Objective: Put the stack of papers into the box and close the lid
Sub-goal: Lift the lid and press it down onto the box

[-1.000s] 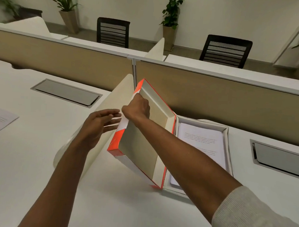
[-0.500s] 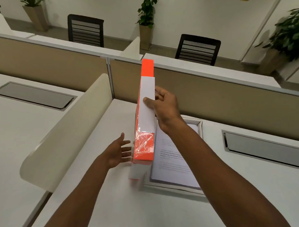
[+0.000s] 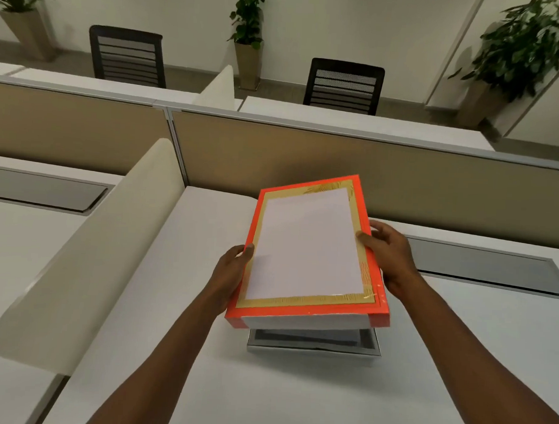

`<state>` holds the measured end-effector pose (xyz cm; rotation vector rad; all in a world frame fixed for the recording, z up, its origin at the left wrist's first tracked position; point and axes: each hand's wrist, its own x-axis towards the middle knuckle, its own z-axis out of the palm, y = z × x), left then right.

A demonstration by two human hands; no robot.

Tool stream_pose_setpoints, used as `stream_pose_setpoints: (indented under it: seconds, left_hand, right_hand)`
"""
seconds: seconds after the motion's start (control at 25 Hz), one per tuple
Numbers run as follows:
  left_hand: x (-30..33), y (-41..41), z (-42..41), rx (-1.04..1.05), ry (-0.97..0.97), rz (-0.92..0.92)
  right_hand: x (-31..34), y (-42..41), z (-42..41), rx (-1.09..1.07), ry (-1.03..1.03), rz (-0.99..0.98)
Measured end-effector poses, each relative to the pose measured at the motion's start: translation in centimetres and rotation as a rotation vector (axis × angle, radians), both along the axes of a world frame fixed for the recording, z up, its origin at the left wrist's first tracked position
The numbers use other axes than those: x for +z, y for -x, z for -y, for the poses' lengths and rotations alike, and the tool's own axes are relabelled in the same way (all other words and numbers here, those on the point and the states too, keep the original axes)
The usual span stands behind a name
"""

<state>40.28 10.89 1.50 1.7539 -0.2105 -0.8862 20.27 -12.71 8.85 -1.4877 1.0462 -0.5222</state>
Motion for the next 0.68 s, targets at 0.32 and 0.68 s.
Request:
stream_pose_setpoints:
  seconds: [0.32, 0.68]
  left_hand:
    - [-3.2, 3.2, 1.2, -0.024, -0.025, 0.189]
    - [-4.1, 3.8, 1.2, -0.051, -0.111, 0.069]
  right_hand:
    - [-8.3, 2.2, -0.3, 0.093, -0.003, -0.062]
    - [-9.8, 2.7, 0.2, 0.166, -0.036, -0.241]
